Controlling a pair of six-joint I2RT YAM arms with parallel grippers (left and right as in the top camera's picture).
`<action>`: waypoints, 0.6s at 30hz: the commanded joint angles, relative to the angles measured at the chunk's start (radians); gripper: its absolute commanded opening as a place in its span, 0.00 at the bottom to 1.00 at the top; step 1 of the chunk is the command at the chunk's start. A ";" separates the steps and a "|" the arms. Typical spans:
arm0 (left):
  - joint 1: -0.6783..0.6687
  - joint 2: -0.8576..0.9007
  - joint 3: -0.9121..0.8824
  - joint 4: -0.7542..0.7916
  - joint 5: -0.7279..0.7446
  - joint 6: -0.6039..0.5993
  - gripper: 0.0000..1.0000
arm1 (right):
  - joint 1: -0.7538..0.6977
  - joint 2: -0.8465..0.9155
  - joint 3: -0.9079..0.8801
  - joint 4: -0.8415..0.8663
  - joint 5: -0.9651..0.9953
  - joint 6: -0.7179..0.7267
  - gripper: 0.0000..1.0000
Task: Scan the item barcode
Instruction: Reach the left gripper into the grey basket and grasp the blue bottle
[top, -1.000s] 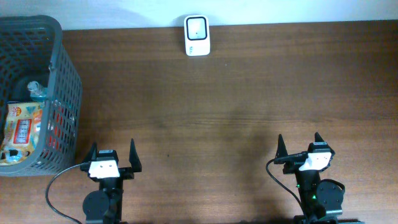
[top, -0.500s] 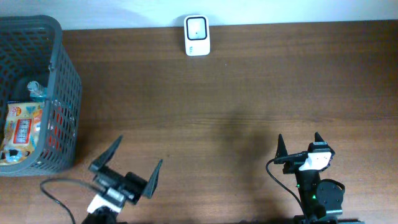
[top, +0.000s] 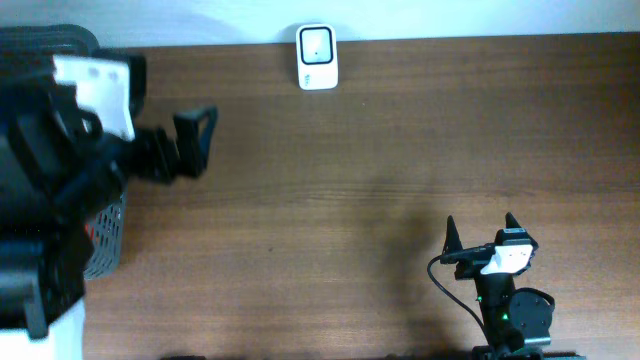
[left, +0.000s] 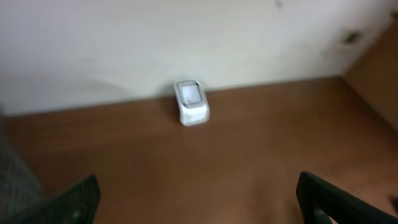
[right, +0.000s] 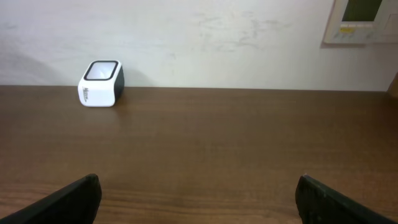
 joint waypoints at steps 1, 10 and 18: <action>0.014 0.126 0.190 -0.046 -0.282 -0.142 0.99 | -0.002 -0.006 -0.009 -0.003 0.005 0.002 0.98; 0.583 0.517 0.556 -0.246 -0.421 -0.378 0.99 | -0.002 -0.006 -0.009 -0.003 0.005 0.002 0.98; 0.599 0.823 0.555 -0.349 -0.344 -0.490 0.99 | -0.002 -0.006 -0.009 -0.003 0.005 0.002 0.98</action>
